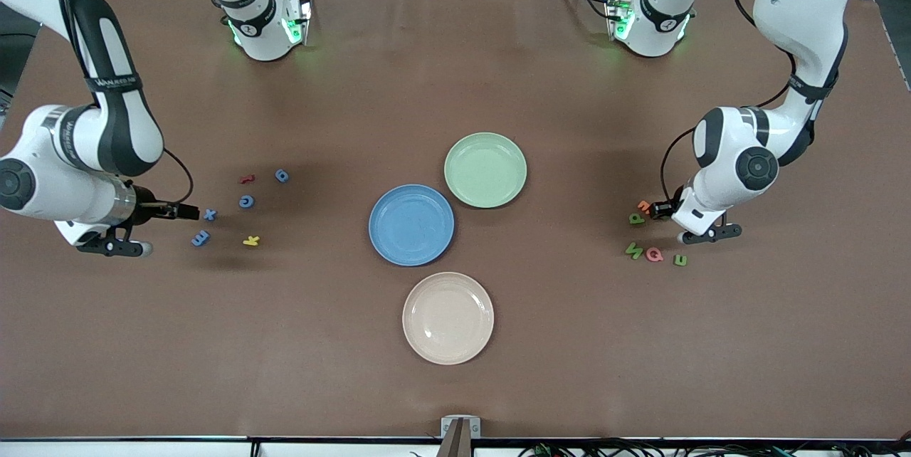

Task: Sort letters by color into matching plates
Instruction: 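Grasp the green B with the left gripper while the right gripper grasps blue E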

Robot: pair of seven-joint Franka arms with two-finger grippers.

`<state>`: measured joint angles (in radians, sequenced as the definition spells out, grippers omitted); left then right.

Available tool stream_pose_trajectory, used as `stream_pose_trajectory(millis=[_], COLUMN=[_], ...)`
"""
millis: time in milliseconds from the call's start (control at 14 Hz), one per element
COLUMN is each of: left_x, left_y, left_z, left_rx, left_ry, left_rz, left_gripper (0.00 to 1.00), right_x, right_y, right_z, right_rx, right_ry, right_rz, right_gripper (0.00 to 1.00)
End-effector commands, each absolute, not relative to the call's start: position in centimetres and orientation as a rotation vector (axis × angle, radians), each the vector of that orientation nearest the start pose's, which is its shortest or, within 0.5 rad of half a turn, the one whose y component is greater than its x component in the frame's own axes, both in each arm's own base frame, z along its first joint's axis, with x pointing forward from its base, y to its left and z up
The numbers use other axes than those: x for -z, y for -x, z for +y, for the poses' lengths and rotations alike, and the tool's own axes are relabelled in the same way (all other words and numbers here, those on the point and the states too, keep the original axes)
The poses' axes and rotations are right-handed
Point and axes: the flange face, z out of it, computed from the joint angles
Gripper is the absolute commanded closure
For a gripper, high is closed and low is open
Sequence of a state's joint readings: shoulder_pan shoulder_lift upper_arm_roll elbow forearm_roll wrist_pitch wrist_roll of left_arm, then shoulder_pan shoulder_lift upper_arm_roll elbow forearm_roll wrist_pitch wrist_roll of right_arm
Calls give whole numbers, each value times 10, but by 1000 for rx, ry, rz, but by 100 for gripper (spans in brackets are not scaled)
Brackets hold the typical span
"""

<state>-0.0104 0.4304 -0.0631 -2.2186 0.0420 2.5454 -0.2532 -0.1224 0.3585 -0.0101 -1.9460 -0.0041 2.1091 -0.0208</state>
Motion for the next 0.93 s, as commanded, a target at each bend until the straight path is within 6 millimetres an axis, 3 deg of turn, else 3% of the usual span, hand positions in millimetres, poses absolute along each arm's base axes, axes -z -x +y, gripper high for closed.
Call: stream_pose_trajectory(millis=[0,143,428,499,713,856], left_x=[-168,-165,-164,-166,-190,-218], left_y=[-537,-537,-537,-538,-547,-558], left_z=[-38,-40,-41,-41,-39,-40], left_rx=[-153,-160,-158,-153,-87,-25], left_ry=[3110,3110,3111,3111,3119,3122], left_rz=[-246,-242,-237,-237,-224,-225], left_gripper=[39,45,91,98,100,100], right_x=[-264,-243,-208,-205,-198,-192], right_y=[-591,-589,-581,-581,-581,-584], right_z=[-84,-83,-82,-83,-84,-81], right_rx=[-305,-286,-198,-189,-175,-142], right_ry=[3128,3125,3122,3123,3108,3102], right_rz=[256,349,465,467,610,659], right_gripper=[3,5,10,10,19,22])
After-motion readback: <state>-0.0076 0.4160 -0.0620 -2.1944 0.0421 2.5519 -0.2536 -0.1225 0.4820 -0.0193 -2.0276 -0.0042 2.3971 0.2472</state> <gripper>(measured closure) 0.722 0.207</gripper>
